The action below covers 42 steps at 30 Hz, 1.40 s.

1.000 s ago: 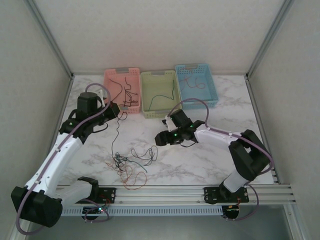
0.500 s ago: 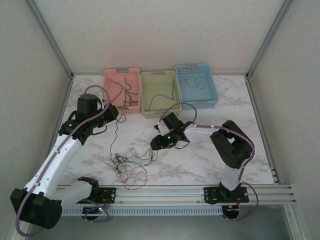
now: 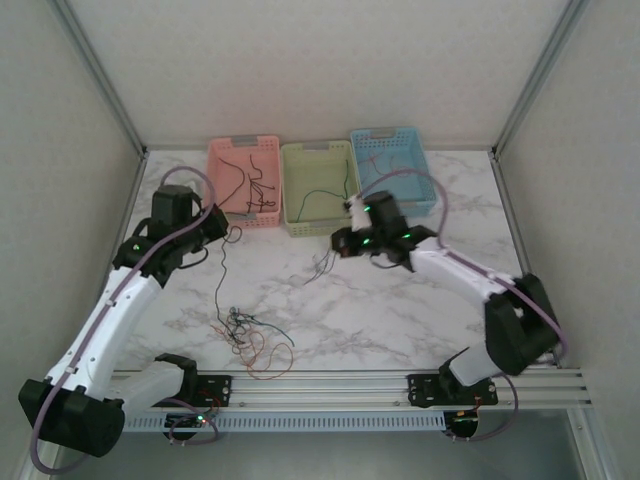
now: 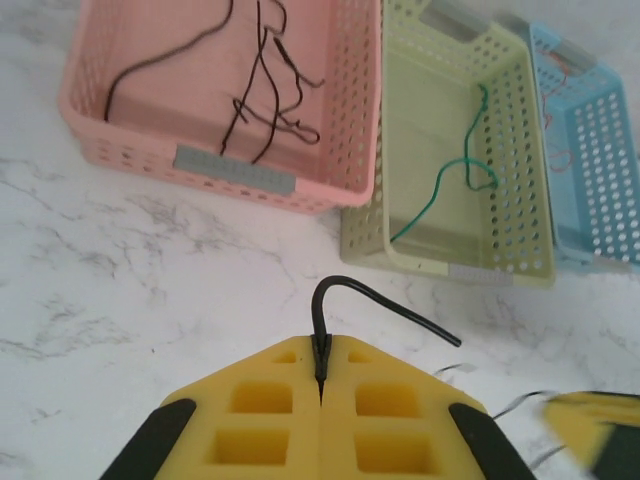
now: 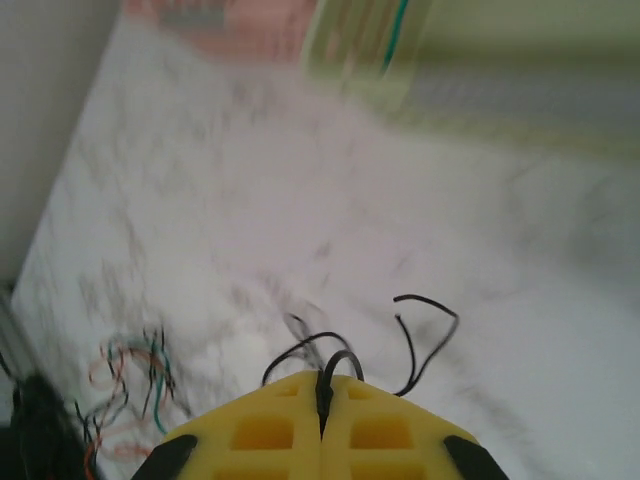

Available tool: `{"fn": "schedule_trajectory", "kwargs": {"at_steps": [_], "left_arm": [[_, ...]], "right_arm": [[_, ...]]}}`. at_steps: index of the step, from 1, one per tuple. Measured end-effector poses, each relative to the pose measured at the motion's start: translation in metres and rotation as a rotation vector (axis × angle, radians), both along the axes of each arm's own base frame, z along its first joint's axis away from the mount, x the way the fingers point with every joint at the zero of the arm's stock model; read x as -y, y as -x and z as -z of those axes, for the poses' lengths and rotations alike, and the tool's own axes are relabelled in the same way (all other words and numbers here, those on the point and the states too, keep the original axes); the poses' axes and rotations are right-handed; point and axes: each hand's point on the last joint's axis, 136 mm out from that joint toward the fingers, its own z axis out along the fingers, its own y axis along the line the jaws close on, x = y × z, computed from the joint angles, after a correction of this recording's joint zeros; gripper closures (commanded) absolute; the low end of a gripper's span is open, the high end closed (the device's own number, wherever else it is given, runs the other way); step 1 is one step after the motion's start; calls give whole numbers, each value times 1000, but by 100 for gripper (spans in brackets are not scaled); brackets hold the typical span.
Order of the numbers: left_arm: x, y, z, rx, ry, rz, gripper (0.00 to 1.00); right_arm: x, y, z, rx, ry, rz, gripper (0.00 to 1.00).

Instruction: Untangle the cables

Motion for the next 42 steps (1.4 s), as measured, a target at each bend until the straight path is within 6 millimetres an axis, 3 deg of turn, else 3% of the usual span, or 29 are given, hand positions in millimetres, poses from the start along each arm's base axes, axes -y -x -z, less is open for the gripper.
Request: {"fn": "schedule_trajectory", "kwargs": {"at_steps": [3,6,9,11,15,21,25,31,42], "left_arm": [[-4,-17,-41,73,-5,-25,100],[-1,-36,-92,170,4,-29,100],[3,-48,-125,241,23,-21,100],[6,-52,-130,253,33,-10,100],[11,-53,-101,197,35,11,100],[14,-43,-6,-8,13,33,100],[16,-29,39,-116,18,46,100],[19,-18,63,-162,39,59,100],[19,-8,67,-152,71,57,100]], "right_arm": [[53,-27,-48,103,-18,167,100],[93,-29,-71,147,-4,277,100],[102,-19,-81,161,-1,289,100],[103,-14,-85,160,1,281,100],[104,-10,-102,165,4,277,100],[92,-12,-172,249,-96,233,100],[83,-7,-192,250,-161,190,100],[69,-11,-189,188,-203,144,100],[39,-36,-205,179,-306,58,100]]}}
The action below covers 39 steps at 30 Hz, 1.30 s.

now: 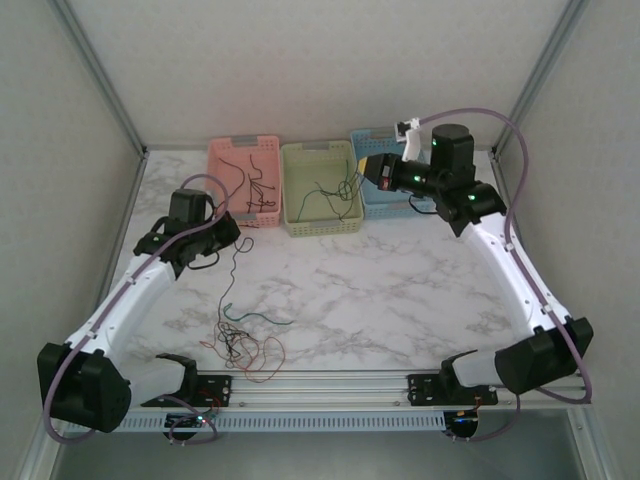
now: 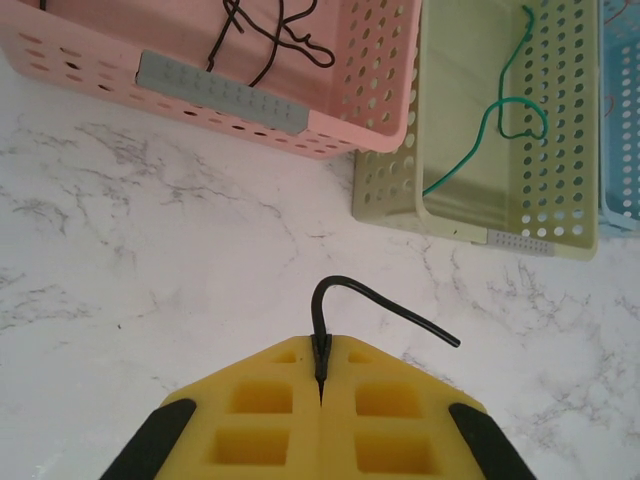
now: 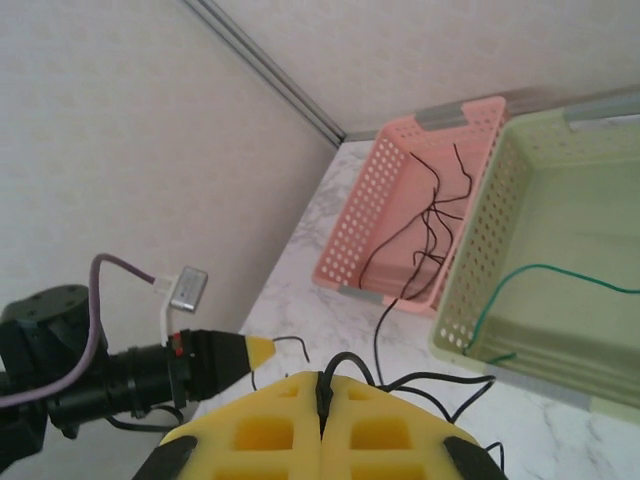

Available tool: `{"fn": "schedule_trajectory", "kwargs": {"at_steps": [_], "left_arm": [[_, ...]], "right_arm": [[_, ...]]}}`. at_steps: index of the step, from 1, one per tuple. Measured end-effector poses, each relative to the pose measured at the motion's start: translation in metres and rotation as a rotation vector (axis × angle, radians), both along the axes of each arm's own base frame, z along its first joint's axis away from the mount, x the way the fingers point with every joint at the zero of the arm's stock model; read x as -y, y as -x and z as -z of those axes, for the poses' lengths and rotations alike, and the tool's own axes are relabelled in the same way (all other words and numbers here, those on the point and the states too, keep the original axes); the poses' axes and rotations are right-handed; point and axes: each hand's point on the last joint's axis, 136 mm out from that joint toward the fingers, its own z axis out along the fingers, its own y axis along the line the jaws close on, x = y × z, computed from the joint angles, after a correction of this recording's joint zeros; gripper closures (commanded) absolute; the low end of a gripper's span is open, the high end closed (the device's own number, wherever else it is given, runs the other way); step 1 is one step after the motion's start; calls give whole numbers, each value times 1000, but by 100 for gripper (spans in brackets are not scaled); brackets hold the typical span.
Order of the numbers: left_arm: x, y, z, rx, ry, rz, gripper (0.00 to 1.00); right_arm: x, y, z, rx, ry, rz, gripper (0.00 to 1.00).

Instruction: Untangle the cables

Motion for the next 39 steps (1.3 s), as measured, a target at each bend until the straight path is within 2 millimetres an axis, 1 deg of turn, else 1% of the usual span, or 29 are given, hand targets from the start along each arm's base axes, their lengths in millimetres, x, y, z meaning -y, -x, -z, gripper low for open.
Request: {"fn": "schedule_trajectory", "kwargs": {"at_steps": [4,10,13,17,20,22,27,31,32,33,34,35,37,38,39], "left_arm": [[0,1,-6,17,4,0,100],[-1,2,-9,26,6,0,100],[-1,3,-10,30,7,0,100],[-2,4,-14,41,8,-2,100],[-2,5,-15,43,8,-2,100],[-2,6,-15,43,8,-2,100],[-3,10,-16,39,6,-3,100],[-6,14,-16,31,-3,-6,100],[-6,15,-16,31,-7,-7,100],[-7,16,-17,31,-8,-7,100],[-7,16,-17,33,-9,-5,100],[-7,17,-18,33,-9,-5,100],[-7,17,-19,37,-8,-5,100],[-7,18,-19,38,-8,-5,100],[-7,18,-19,39,-7,-5,100]], "right_arm": [[-20,-20,2,-5,-15,-28,100],[-54,-60,4,-10,-36,-57,100],[-75,-78,3,-6,-51,-76,100],[-109,-105,5,-1,-79,-103,100],[-133,-124,15,4,-88,-121,100],[-148,-138,25,0,-94,-130,100],[-180,-166,55,-24,-113,-147,100],[-203,-185,85,-33,-126,-148,100],[-208,-189,96,-45,-129,-142,98],[-213,-193,107,-57,-129,-130,92],[-217,-197,119,-72,-125,-115,79],[-221,-200,133,-85,-117,-99,62],[-229,-205,162,-110,-97,-75,44],[-233,-206,175,-117,-83,-70,38],[-236,-205,186,-121,-69,-69,35]]}}
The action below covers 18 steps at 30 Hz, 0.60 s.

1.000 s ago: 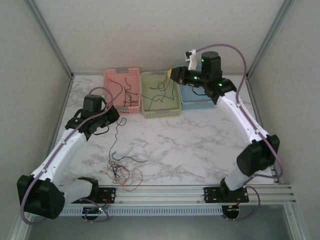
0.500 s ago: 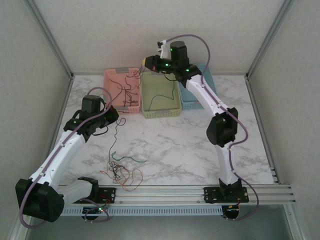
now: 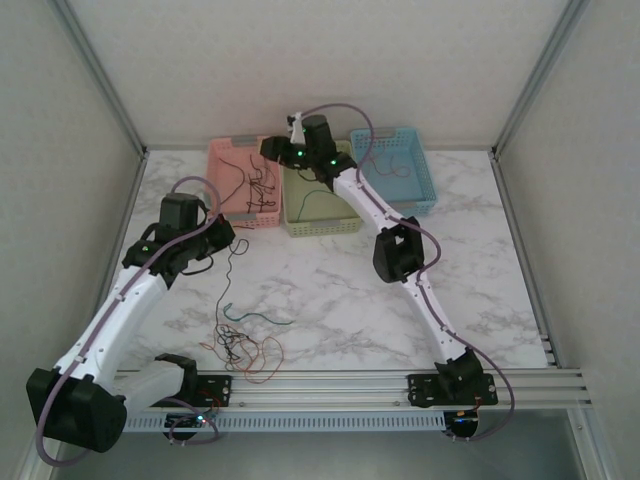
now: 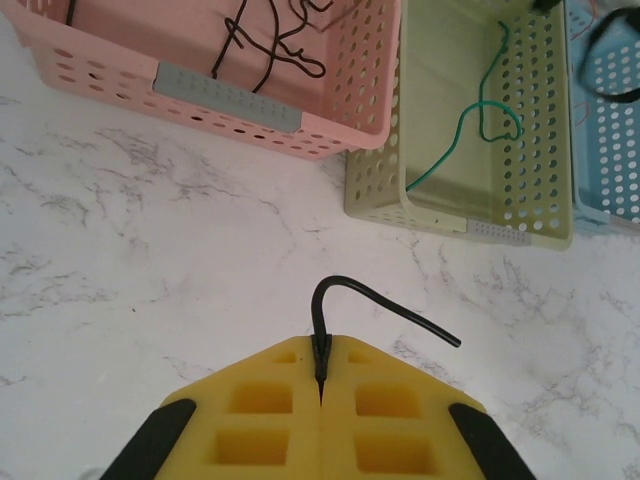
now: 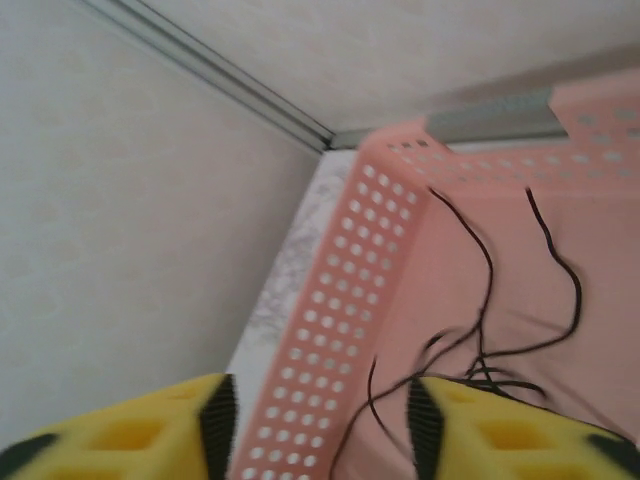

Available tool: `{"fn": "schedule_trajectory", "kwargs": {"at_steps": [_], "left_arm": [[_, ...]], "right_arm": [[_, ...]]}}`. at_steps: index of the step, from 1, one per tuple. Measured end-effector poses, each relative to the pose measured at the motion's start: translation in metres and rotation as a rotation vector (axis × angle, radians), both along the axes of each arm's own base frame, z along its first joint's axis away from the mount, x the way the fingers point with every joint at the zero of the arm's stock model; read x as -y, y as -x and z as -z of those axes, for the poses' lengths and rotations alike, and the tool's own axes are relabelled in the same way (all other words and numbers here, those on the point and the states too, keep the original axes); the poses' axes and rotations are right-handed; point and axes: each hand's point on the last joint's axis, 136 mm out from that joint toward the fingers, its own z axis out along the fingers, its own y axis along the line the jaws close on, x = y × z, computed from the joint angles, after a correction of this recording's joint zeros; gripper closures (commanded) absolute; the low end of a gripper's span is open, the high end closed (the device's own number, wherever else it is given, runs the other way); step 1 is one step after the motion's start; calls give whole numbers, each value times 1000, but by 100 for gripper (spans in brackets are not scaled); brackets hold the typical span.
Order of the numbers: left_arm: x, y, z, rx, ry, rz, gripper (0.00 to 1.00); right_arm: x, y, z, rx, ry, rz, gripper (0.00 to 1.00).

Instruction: Untangle the cables

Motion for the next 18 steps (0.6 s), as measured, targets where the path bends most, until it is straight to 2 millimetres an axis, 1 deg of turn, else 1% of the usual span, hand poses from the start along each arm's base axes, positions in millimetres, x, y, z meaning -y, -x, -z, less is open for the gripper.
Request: {"fn": "schedule_trajectory", "kwargs": {"at_steps": [2,3,5,9,12,13,15,17,18], "left_arm": [[0,1,0,-1,0,0,100],[-1,2,-1,1,0,0,100],[-1,2,-2,4,1,0,100],[-1,2,-3,7,2,0,100],[0,2,-3,8,3,0,100],[0,2,-3,8,4,1,100],[0,2,-5,15,9,4,100],[2,3,-10,33,18,10,100],[2,2,-12,39,21,12,100]], "right_arm": [[-6,4,20,-17,34,-5,34],[-8,7,25,-22,47,-13,34],[-11,11,29,-20,63,-25,34],[-9,18,23,6,104,-51,33],[-1,30,6,19,149,-72,33],[4,35,-4,25,163,-77,33],[15,50,-27,42,185,-91,33],[31,72,-58,76,193,-98,32],[38,80,-71,94,192,-97,32]]}}
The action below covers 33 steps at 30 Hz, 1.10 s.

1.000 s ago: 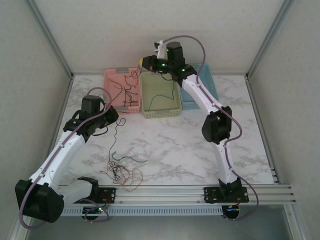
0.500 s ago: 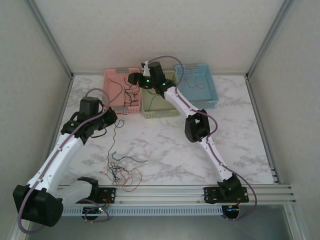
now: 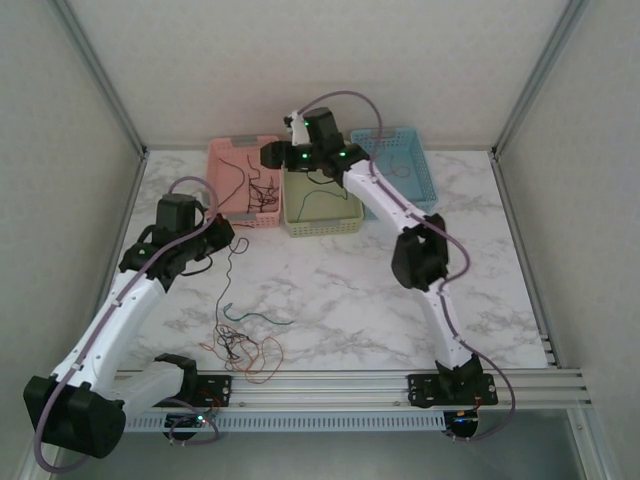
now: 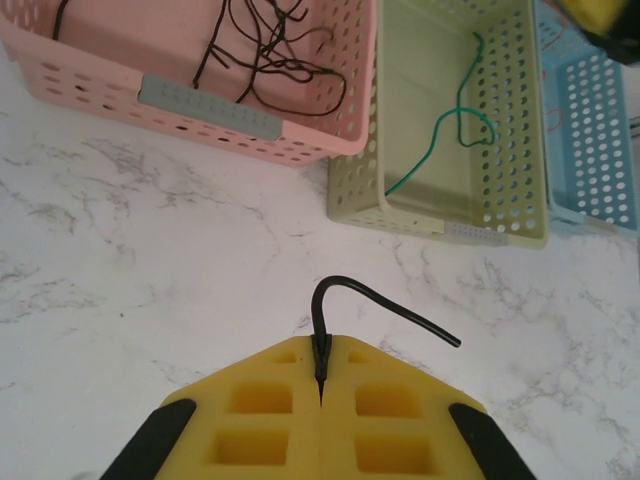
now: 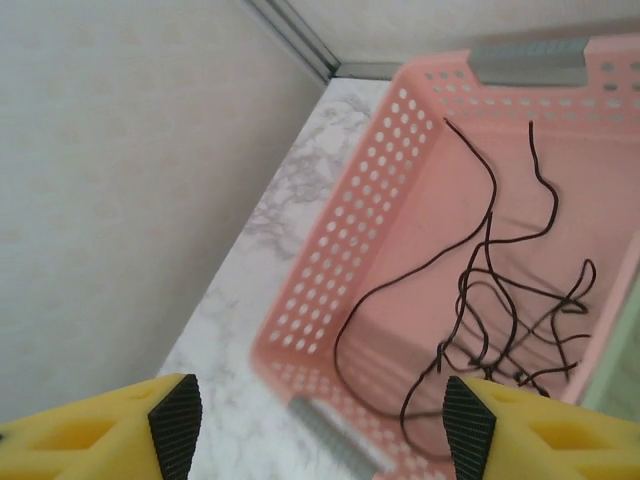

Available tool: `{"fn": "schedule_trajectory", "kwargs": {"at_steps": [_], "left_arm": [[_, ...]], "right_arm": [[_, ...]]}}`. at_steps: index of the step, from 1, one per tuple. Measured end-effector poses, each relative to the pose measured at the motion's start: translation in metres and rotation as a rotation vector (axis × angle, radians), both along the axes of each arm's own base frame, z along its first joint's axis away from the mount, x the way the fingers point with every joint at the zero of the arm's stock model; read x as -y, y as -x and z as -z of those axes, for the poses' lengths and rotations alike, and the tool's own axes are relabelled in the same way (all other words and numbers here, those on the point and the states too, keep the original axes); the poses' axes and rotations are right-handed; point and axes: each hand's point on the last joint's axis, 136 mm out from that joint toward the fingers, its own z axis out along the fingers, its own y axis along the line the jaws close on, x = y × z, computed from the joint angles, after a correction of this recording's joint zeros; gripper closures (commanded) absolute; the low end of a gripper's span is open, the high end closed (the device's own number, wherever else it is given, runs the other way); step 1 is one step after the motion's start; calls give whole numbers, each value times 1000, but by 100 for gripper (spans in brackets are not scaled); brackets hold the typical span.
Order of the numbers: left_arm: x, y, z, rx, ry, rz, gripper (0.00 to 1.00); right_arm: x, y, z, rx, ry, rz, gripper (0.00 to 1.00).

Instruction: Untangle the cables

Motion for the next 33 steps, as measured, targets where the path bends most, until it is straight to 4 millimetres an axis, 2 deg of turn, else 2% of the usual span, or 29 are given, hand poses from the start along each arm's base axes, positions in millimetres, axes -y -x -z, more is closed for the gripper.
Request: {"fn": "schedule_trajectory", "kwargs": {"at_steps": [2,4,7,9,11,12,15,17,19,21,23,29,33], "left_arm": [[1,-1,-5,13,8,4,100],[4,-3,-12,28,25,10,100],[11,-7,-27,57,62,27,100],[15,-12,-39,81,84,39,100],[20,-18,-55,109,109,54,100],[22,-20,-62,123,119,59,100],[28,-29,-86,168,149,73,100],[31,-35,-98,184,164,78,100],[33,-42,-106,192,171,80,100],[35,-49,-109,190,173,77,100],[36,-56,-106,178,169,73,100],[38,-73,-81,107,144,57,100],[37,-74,-72,80,127,52,100]], "right_arm": [[20,24,-32,53,-6,2,31],[39,49,-56,107,-19,0,31],[69,87,-65,156,-29,7,31],[86,110,-53,156,-19,8,31],[100,129,-22,121,-2,7,31],[104,138,-3,91,0,6,31],[116,173,73,-44,43,-20,32],[116,206,120,-125,108,-70,32],[108,247,150,-155,161,-164,31],[97,276,160,-129,175,-257,30],[91,292,163,-81,179,-321,29],[70,307,149,153,159,-470,24],[53,321,147,267,161,-580,23]]}}
